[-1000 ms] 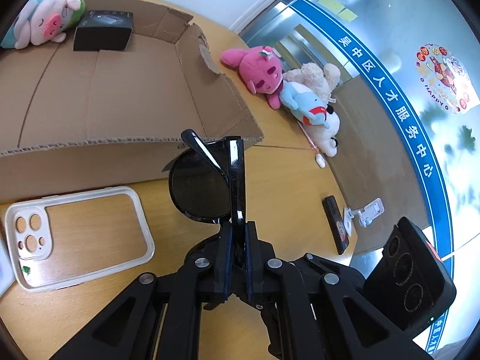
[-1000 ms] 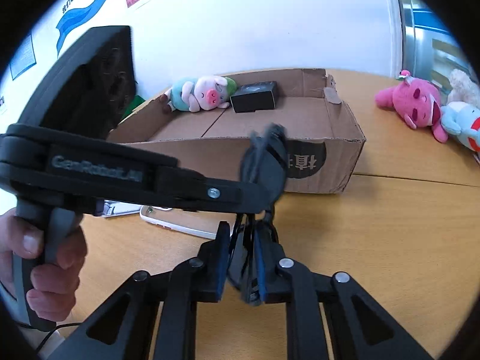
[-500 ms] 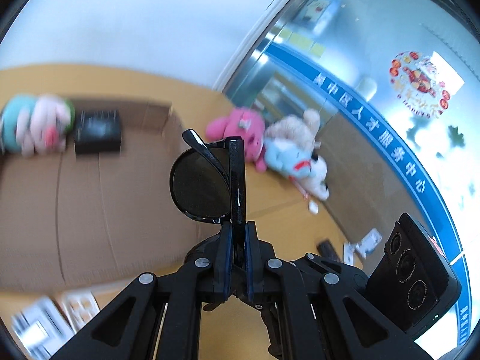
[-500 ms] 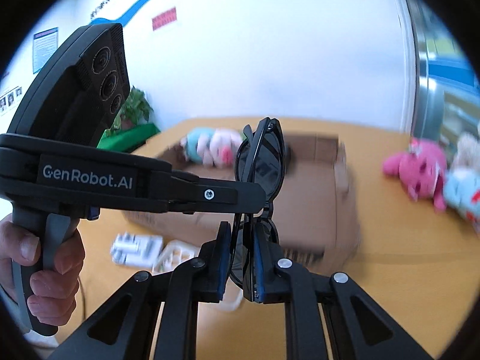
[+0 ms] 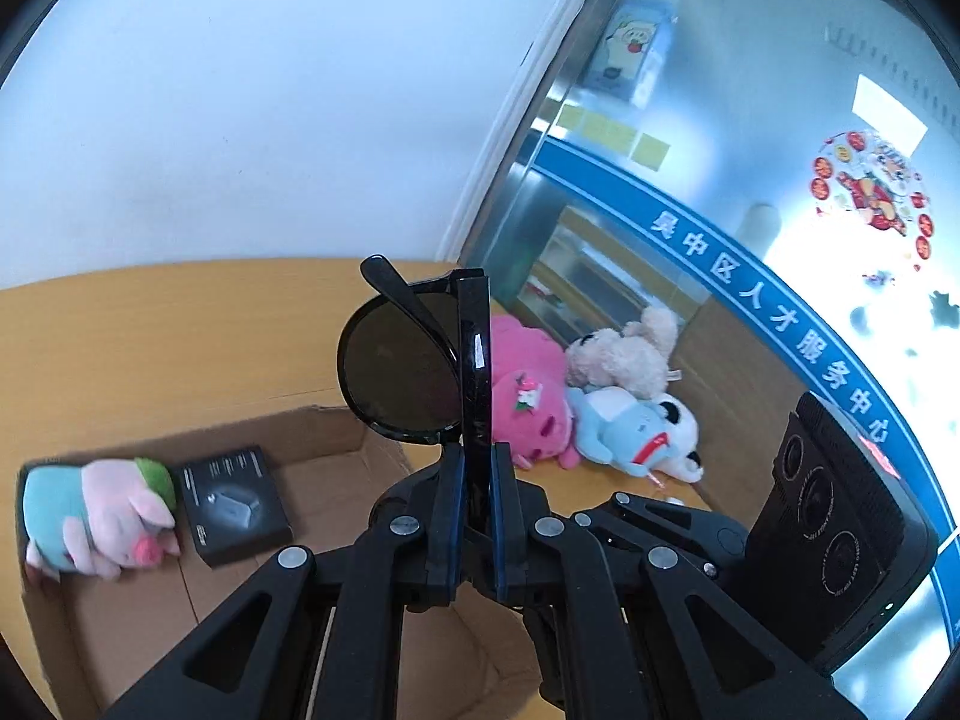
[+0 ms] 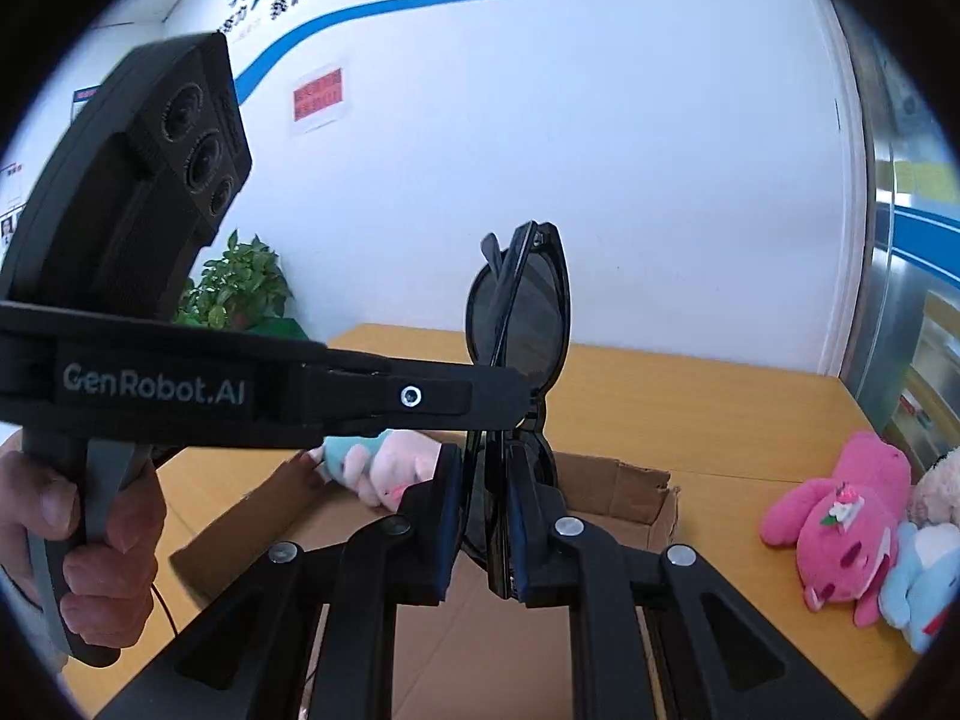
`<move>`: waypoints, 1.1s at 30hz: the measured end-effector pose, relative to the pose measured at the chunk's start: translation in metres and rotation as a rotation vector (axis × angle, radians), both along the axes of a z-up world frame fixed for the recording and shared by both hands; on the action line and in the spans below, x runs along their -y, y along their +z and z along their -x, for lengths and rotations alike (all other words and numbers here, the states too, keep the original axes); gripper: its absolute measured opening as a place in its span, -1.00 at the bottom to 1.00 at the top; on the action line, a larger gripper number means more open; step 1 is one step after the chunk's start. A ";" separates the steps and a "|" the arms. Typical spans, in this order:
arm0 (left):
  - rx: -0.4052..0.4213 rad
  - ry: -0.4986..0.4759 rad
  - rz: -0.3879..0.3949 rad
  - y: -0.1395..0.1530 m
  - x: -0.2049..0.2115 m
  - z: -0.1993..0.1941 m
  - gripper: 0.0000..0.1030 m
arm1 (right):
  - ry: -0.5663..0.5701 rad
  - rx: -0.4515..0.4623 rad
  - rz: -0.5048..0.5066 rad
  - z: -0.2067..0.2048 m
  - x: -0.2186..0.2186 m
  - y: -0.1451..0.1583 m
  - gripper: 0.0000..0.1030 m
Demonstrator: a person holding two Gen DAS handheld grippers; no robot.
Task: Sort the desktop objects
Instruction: 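Lift the sunglasses with both grippers toward the cardboard box, then lower the sunglasses into the box and open both grippers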
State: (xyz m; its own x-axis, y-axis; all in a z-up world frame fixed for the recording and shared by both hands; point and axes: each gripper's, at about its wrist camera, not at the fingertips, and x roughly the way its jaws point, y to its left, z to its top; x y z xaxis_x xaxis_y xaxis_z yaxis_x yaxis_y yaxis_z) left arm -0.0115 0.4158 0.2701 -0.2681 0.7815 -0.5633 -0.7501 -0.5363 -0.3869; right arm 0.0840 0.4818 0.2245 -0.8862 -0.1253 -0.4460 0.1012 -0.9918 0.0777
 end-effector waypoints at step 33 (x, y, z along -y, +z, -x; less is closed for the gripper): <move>0.661 0.019 0.279 -0.262 -0.100 0.163 -0.85 | -0.133 0.666 0.194 0.174 -0.077 -0.208 -0.75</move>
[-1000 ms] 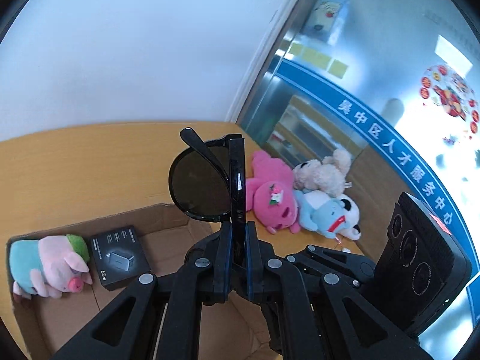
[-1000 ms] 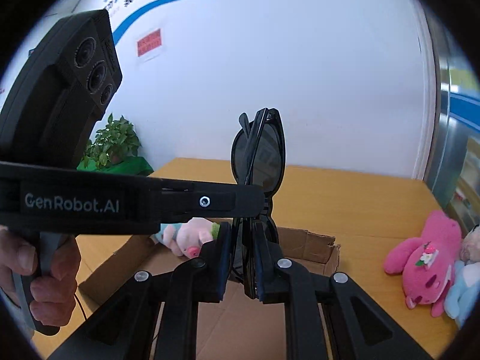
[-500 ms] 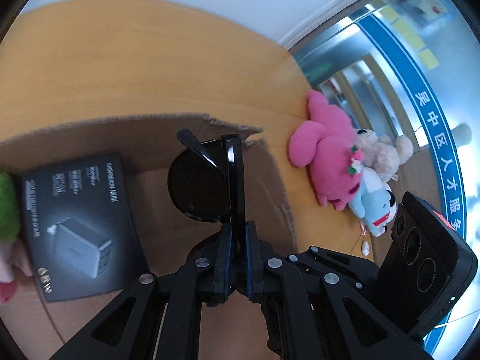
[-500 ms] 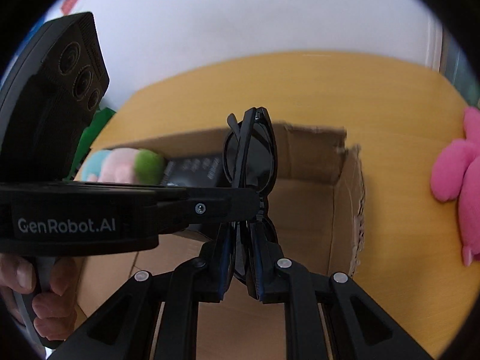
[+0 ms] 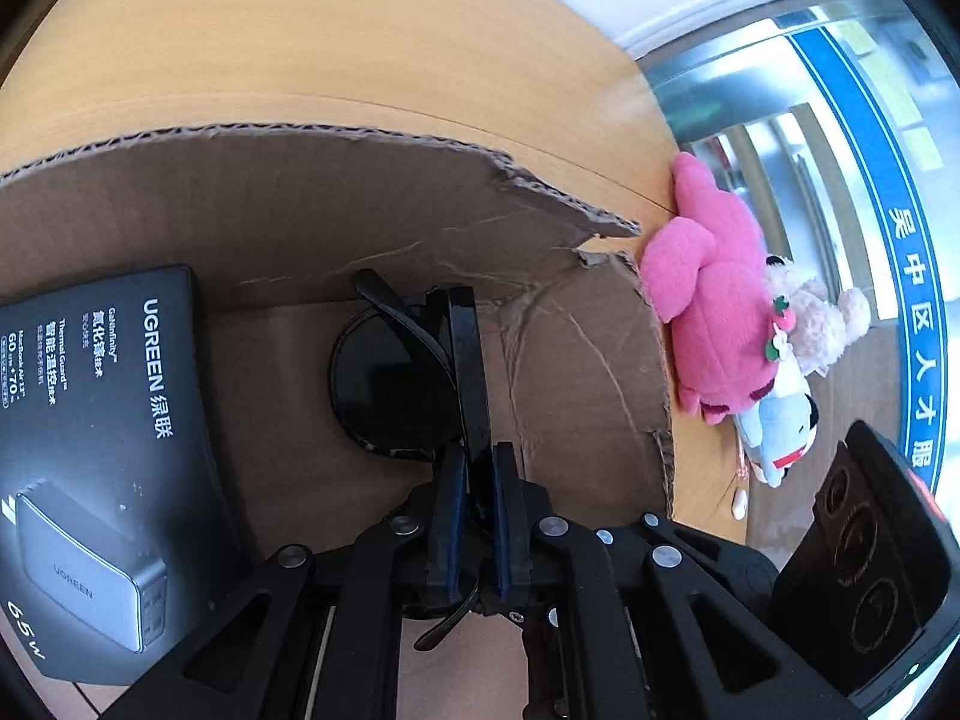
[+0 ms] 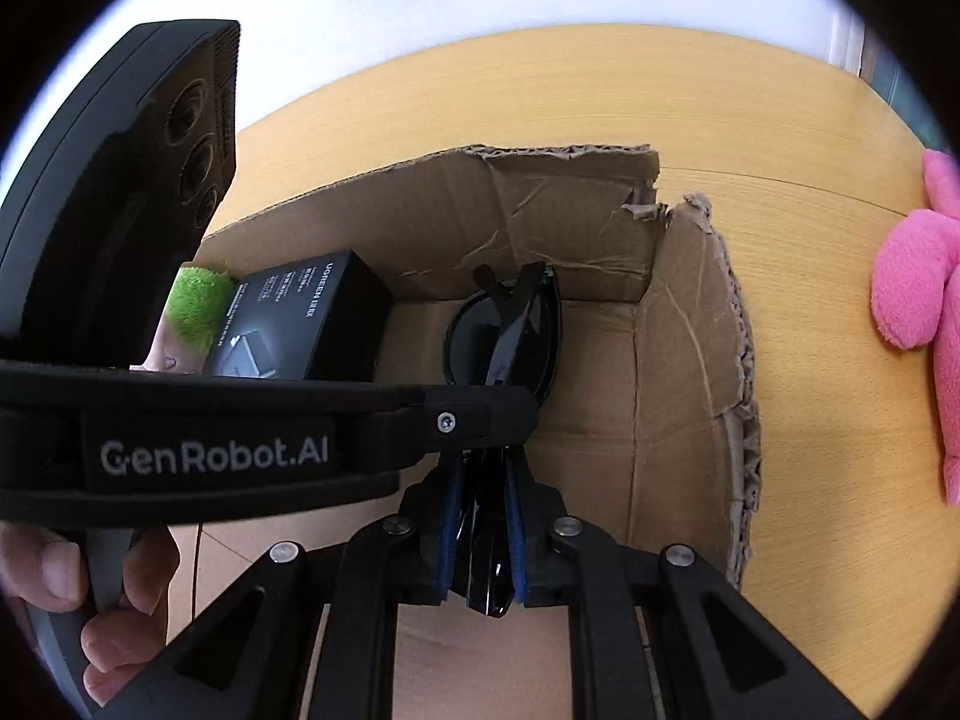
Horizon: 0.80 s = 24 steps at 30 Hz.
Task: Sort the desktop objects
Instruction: 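Lower the sunglasses into the box and open both grippers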
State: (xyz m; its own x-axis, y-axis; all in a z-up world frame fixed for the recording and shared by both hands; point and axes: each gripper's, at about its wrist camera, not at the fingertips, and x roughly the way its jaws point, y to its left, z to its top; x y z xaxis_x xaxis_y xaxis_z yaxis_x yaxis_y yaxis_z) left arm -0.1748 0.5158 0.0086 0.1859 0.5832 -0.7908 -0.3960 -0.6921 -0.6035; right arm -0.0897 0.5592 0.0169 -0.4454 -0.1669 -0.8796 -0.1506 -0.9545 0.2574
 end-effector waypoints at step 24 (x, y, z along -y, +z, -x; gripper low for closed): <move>-1.050 0.194 -0.036 0.252 0.204 -0.190 0.99 | -0.055 -0.517 -0.401 -0.183 0.042 0.177 0.64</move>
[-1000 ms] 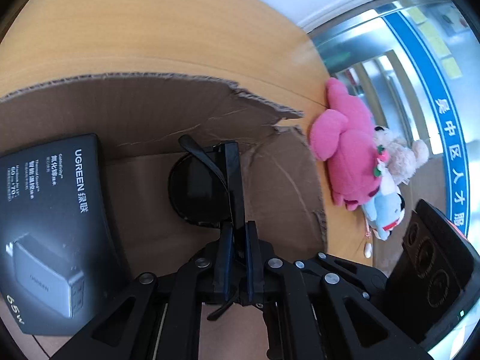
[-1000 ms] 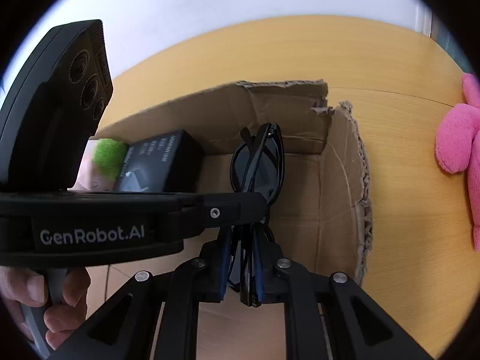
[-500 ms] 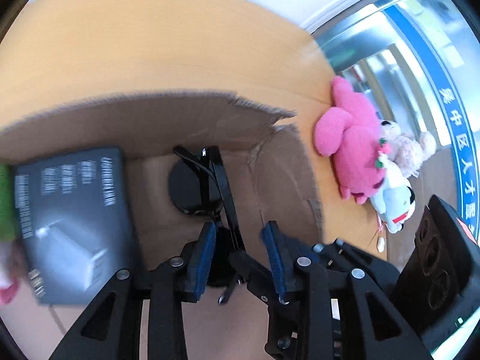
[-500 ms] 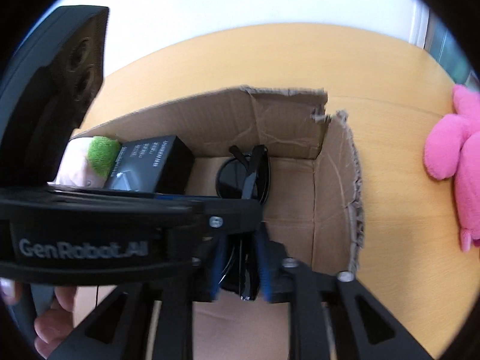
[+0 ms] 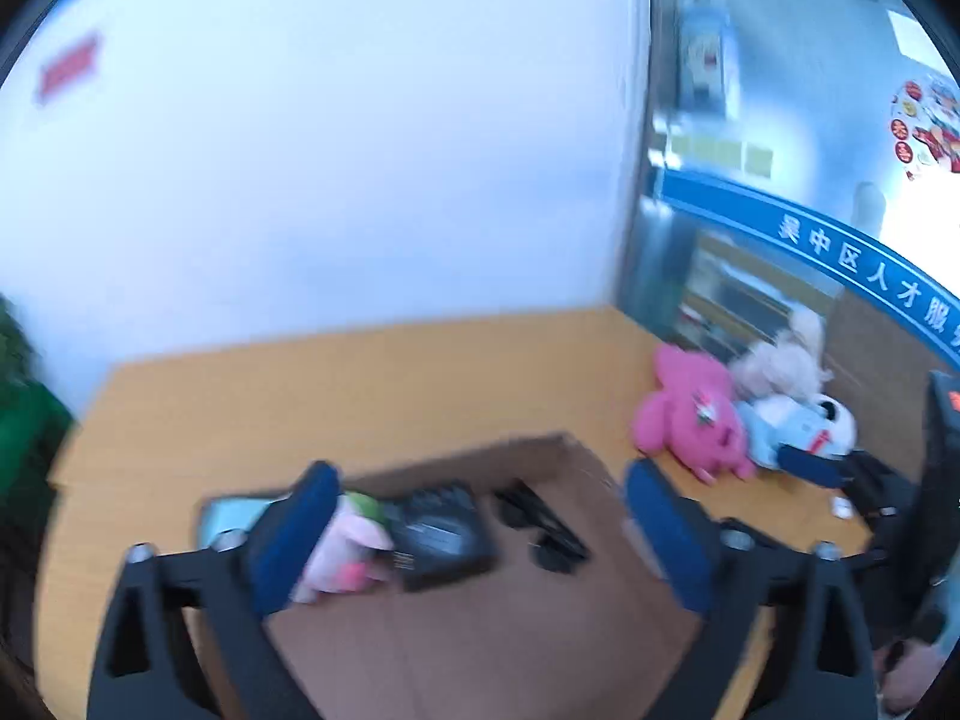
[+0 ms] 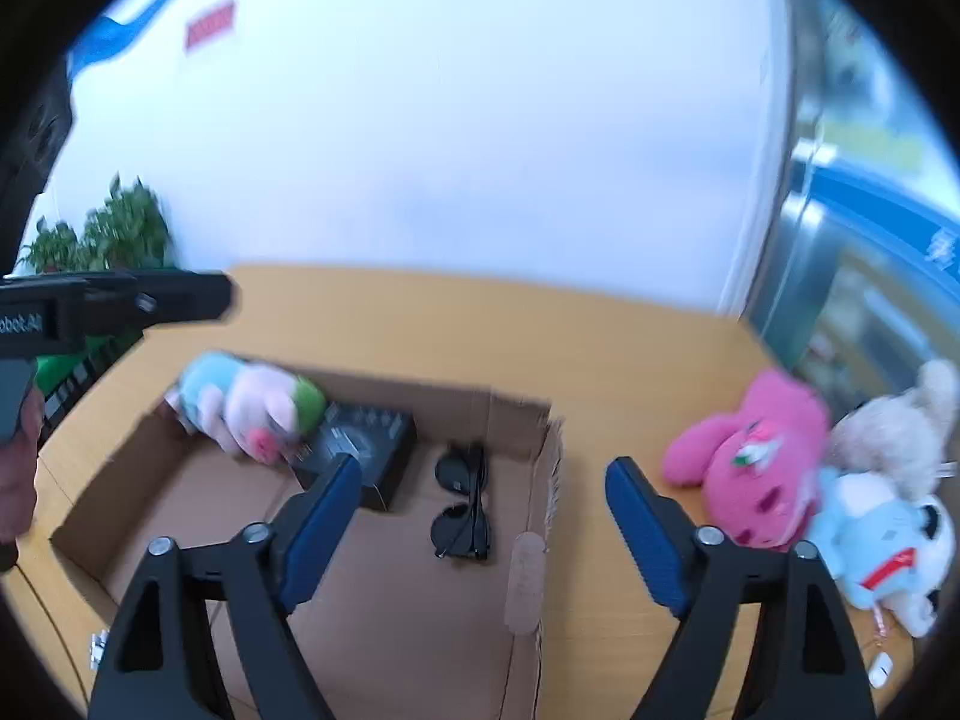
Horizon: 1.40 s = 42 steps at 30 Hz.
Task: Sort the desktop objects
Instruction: 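Lower the sunglasses into the box and open both grippers, then withdraw both grippers and move toward the clear phone case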
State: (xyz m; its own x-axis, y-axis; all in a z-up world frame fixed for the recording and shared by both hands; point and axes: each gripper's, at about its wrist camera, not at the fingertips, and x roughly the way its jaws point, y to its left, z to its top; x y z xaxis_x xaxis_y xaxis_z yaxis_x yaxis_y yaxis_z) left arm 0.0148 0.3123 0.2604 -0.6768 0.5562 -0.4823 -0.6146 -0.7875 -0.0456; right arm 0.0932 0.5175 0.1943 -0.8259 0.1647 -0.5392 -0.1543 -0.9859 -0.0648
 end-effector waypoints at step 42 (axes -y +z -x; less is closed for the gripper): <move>0.410 0.014 0.079 -0.206 0.105 -0.127 0.96 | 0.167 0.358 0.158 -0.093 0.087 -0.199 -0.67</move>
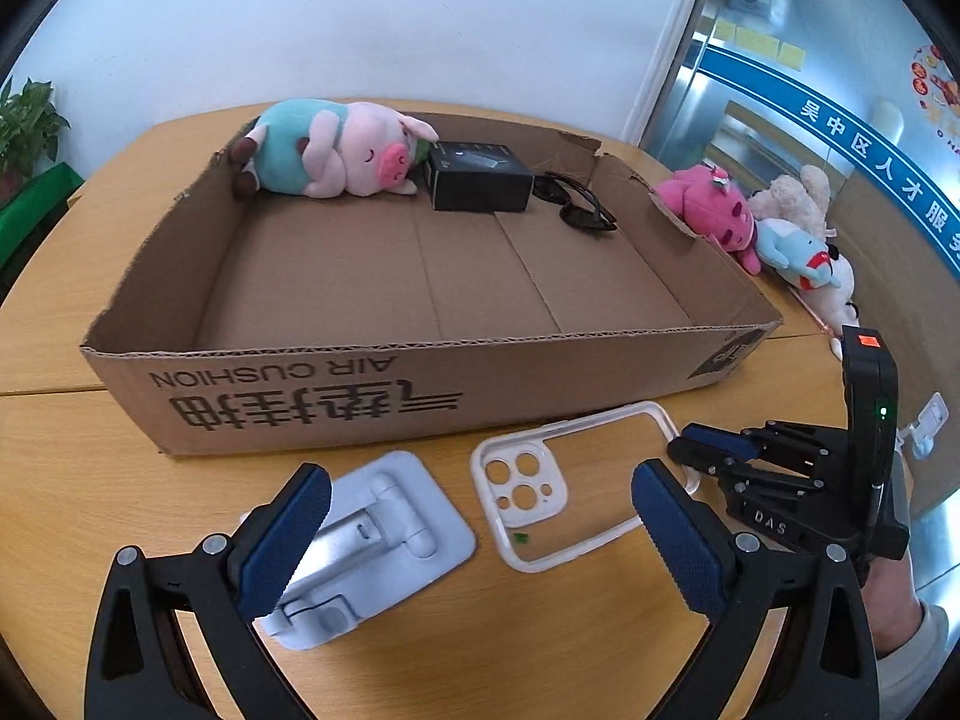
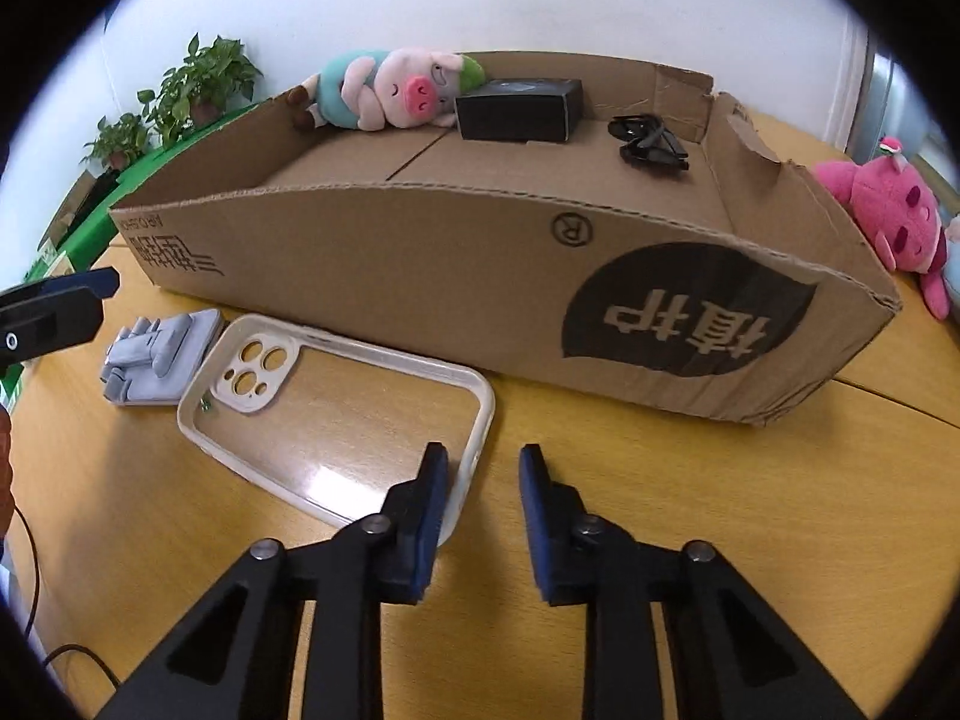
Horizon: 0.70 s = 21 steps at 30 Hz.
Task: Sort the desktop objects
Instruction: 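Withdraw both grippers and move toward the clear phone case, then close the left gripper on the rim of the clear phone case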
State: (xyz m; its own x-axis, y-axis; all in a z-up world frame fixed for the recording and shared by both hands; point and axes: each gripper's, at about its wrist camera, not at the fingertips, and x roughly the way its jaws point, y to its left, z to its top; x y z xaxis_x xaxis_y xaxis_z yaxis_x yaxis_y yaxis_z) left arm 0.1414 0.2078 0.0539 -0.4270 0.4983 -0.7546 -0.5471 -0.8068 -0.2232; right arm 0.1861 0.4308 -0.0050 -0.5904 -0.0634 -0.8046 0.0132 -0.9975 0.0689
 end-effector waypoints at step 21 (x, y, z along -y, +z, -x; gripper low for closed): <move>0.179 -0.184 0.027 -0.044 -0.093 -0.018 0.09 | -0.227 0.037 0.044 -0.067 -0.069 0.003 -0.81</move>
